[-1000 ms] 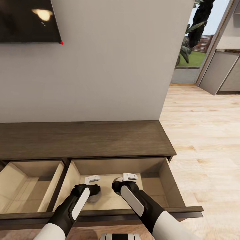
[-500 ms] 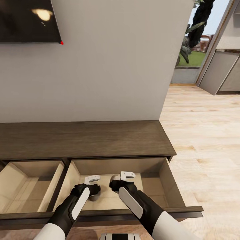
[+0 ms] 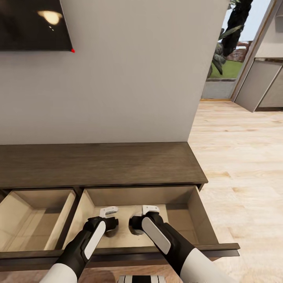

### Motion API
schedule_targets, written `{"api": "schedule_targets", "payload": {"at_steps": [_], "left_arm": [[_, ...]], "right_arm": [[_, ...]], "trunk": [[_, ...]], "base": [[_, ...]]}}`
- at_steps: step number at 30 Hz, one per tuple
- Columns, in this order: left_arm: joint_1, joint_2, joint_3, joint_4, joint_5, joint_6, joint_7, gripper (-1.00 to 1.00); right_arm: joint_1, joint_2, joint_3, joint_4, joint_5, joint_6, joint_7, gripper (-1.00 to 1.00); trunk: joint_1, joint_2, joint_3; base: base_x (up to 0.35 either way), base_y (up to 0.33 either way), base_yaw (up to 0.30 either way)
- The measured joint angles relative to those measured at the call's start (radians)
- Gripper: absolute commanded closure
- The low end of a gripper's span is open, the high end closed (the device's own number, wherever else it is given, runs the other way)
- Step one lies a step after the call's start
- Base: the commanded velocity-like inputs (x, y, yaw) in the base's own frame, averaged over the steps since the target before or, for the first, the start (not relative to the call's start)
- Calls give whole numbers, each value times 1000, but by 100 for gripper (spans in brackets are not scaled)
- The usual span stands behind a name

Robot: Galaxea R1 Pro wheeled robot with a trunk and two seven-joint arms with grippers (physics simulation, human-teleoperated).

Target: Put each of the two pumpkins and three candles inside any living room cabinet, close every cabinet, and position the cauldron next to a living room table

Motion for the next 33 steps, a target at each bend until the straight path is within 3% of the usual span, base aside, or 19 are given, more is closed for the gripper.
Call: {"api": "schedule_targets", "payload": {"at_steps": [25,33], "left_arm": [[0,0,0,0,0,0,-1,-100],[0,0,0,0,0,5,-2,-100]], "right_arm": [[0,-7,-3,-15,4,-1,-1,-100],[0,-8,-3,-15,4,-3,0,-100]], "trunk": [[0,0,0],[-4,2,31]], "base": [[0,0,0],[0,0,0]]}}
